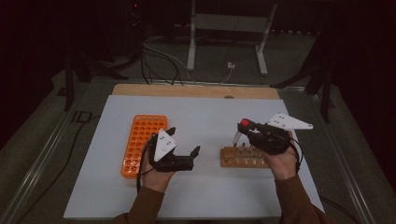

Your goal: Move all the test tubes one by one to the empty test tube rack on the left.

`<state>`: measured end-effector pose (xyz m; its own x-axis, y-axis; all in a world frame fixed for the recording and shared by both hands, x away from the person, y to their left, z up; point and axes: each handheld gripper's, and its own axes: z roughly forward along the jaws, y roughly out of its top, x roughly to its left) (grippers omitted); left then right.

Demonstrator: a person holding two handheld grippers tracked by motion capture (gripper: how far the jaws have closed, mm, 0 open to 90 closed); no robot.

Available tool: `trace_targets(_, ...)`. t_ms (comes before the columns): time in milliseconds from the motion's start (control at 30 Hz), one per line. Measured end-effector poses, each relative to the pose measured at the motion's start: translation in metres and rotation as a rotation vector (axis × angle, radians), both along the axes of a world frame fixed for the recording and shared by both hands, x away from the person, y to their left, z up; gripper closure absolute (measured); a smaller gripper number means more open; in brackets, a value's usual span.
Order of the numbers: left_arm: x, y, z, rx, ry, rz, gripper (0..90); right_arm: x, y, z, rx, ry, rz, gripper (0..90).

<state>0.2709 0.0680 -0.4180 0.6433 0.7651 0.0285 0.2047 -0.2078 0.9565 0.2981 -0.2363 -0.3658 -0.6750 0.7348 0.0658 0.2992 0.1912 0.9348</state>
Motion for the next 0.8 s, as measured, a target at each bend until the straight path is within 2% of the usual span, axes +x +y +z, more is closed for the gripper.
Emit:
trace_targets(167,0.004,-0.019,-0.002,0.009,0.011,-0.033,6.9,-0.003,0.020,-0.006,-0.011,0.021,0.052,70.1)
trace_targets(233,0.004,-0.026,-0.003,0.017,0.005,-0.026,11.0,-0.003,0.025,-0.008,-0.007,0.033,0.069,70.1)
trace_targets(333,0.005,-0.035,-0.004,0.027,0.017,-0.055,15.0,-0.004,0.030,-0.010,0.004,0.047,0.090,70.1)
trace_targets(367,0.006,-0.041,-0.005,0.034,0.028,-0.082,16.0,-0.004,0.036,-0.013,-0.001,0.054,0.104,70.1)
trace_targets(500,0.006,-0.050,-0.007,0.036,0.044,-0.109,19.2,-0.005,0.045,-0.017,-0.008,0.063,0.124,70.1)
trace_targets(633,0.006,-0.054,-0.007,0.039,0.050,-0.126,31.9,-0.006,0.052,-0.019,-0.016,0.064,0.140,70.1)
trace_targets(667,0.006,-0.055,-0.007,0.038,0.052,-0.135,31.9,-0.006,0.052,-0.019,-0.016,0.064,0.140,70.1)
trace_targets(700,0.006,-0.055,-0.007,0.038,0.054,-0.142,41.5,-0.007,0.054,-0.019,-0.017,0.067,0.146,70.1)
trace_targets(800,0.006,-0.055,-0.007,0.037,0.059,-0.169,56.9,-0.008,0.055,-0.020,-0.018,0.067,0.153,70.1)
